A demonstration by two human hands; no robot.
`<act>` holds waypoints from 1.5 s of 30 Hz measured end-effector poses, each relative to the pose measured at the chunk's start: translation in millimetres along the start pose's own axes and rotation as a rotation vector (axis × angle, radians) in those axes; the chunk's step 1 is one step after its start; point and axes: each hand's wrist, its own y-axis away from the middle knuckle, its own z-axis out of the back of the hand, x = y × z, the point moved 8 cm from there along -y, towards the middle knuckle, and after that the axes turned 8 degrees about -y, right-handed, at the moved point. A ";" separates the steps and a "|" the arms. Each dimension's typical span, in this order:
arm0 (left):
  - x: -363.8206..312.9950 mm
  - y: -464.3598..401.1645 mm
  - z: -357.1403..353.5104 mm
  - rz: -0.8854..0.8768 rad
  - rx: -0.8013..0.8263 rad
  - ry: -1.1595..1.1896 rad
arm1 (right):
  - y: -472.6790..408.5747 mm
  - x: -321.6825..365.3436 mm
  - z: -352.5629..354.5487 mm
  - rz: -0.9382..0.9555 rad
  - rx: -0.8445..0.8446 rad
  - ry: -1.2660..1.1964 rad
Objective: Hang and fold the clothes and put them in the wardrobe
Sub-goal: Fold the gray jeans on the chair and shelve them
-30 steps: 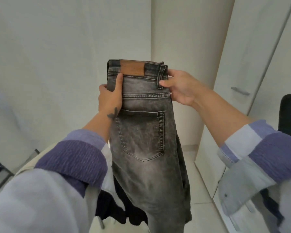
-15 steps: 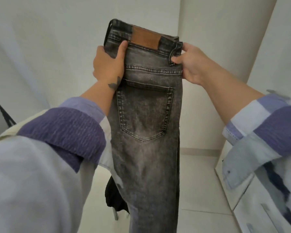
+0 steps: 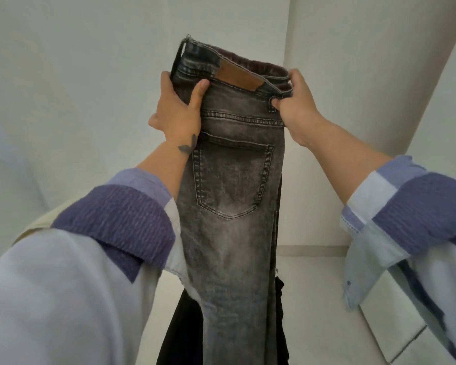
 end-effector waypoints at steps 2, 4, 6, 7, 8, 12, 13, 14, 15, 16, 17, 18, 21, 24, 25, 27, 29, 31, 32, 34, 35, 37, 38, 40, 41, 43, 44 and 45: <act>23.9 -14.4 -32.1 -0.002 0.022 0.047 | -20.8 -27.3 -5.5 -0.001 -0.041 0.019; 55.6 -19.0 -62.5 0.017 0.059 0.066 | -33.7 -62.1 -9.6 -0.033 -0.071 0.034; 92.2 -12.9 -87.4 0.038 0.103 0.058 | -37.5 -100.5 -15.6 -0.069 -0.081 0.060; 110.6 -6.5 -98.4 0.051 0.134 0.054 | -36.2 -120.0 -19.1 -0.090 -0.075 0.076; 126.8 1.7 -107.1 0.068 0.166 0.042 | -33.0 -139.0 -22.1 -0.113 -0.070 0.090; 174.0 36.3 -127.0 0.150 0.282 -0.017 | -13.6 -201.4 -24.0 -0.196 -0.074 0.155; 184.1 46.1 -129.9 0.166 0.315 -0.021 | -6.5 -213.0 -23.6 -0.214 -0.071 0.179; 191.3 56.1 -130.0 0.179 0.345 -0.023 | 1.7 -221.5 -23.3 -0.230 -0.062 0.200; 197.3 66.3 -128.6 0.184 0.371 -0.017 | 11.5 -228.2 -22.8 -0.242 -0.049 0.220; 201.9 76.8 -125.4 0.190 0.395 0.004 | 22.7 -233.8 -21.8 -0.252 -0.036 0.239; 205.8 87.8 -121.1 0.204 0.414 0.037 | 35.6 -239.7 -19.8 -0.266 -0.027 0.255; 208.8 100.0 -115.6 0.224 0.439 0.061 | 50.5 -245.3 -17.5 -0.286 -0.023 0.263; 215.9 140.3 -94.9 0.251 0.511 0.014 | 99.0 -257.9 -10.8 -0.342 -0.005 0.279; 216.7 183.4 -68.2 0.287 0.542 -0.029 | 148.0 -258.5 -6.2 -0.354 0.053 0.311; 217.4 198.0 -59.6 0.300 0.550 -0.043 | 164.2 -259.3 -3.6 -0.362 0.067 0.329; 217.0 229.3 -43.3 0.325 0.585 -0.078 | 196.1 -262.4 2.3 -0.377 0.091 0.372; 220.1 263.7 -28.4 0.357 0.617 -0.111 | 228.3 -267.4 7.2 -0.395 0.135 0.417; 225.2 297.9 -14.8 0.403 0.638 -0.145 | 260.2 -273.1 11.8 -0.422 0.180 0.451; 227.6 314.0 -8.5 0.422 0.648 -0.170 | 276.5 -276.7 13.9 -0.438 0.202 0.467; 233.6 343.3 0.8 0.455 0.680 -0.223 | 309.6 -286.8 18.0 -0.467 0.234 0.484; 237.3 356.6 4.2 0.470 0.702 -0.238 | 325.4 -292.9 19.9 -0.478 0.246 0.486; 242.4 380.0 9.7 0.478 0.761 -0.280 | 355.8 -307.6 24.9 -0.507 0.274 0.503; 245.7 391.0 11.2 0.479 0.795 -0.297 | 370.0 -315.4 27.8 -0.525 0.291 0.522; 253.2 414.4 12.7 0.507 0.861 -0.310 | 395.5 -331.1 33.3 -0.558 0.317 0.561; 256.8 425.9 13.5 0.534 0.879 -0.309 | 406.8 -338.6 36.0 -0.576 0.323 0.573; 265.0 447.0 12.5 0.626 0.867 -0.237 | 428.7 -354.8 40.3 -0.621 0.345 0.587; 269.0 457.4 8.6 0.681 0.853 -0.169 | 438.5 -362.0 41.7 -0.641 0.364 0.599; 272.4 467.0 1.7 0.732 0.848 -0.103 | 447.0 -368.6 43.2 -0.657 0.385 0.615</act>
